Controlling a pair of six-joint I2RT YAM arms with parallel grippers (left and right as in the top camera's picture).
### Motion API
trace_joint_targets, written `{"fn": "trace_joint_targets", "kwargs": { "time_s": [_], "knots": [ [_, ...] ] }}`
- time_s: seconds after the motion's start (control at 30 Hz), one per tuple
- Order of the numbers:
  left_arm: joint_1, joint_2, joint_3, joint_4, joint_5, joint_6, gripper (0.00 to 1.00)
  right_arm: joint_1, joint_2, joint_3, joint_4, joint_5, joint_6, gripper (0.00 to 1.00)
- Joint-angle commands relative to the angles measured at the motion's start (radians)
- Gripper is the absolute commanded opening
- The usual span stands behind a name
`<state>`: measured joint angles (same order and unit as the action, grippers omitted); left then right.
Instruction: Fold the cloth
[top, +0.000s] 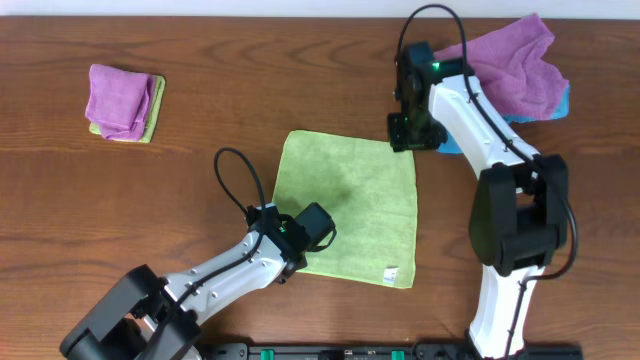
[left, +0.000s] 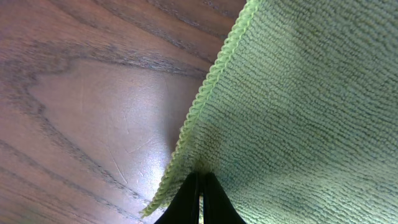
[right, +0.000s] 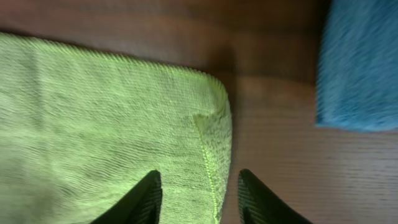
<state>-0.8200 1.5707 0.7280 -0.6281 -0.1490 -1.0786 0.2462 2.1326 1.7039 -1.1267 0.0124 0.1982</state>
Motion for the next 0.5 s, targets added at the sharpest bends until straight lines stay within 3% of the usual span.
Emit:
{"fn": "trace_joint_targets", "kwargs": {
  "time_s": [0.0, 0.07, 0.13, 0.47],
  "knots": [
    [-0.012, 0.045, -0.043, 0.012, 0.117, -0.022, 0.06, -0.001, -0.021, -0.025, -0.007, -0.026, -0.013, 0.28],
    [-0.012, 0.045, -0.043, 0.012, 0.117, -0.022, 0.06, -0.001, -0.023, -0.025, -0.039, -0.050, -0.040, 0.20],
    [-0.012, 0.045, -0.043, 0.012, 0.117, -0.022, 0.06, 0.000, -0.035, -0.024, -0.072, -0.051, -0.053, 0.02],
    [-0.011, 0.045, -0.043, 0.024, 0.136, -0.029, 0.06, -0.065, -0.302, -0.088, -0.067, -0.054, -0.082, 0.01]
  ]
}}
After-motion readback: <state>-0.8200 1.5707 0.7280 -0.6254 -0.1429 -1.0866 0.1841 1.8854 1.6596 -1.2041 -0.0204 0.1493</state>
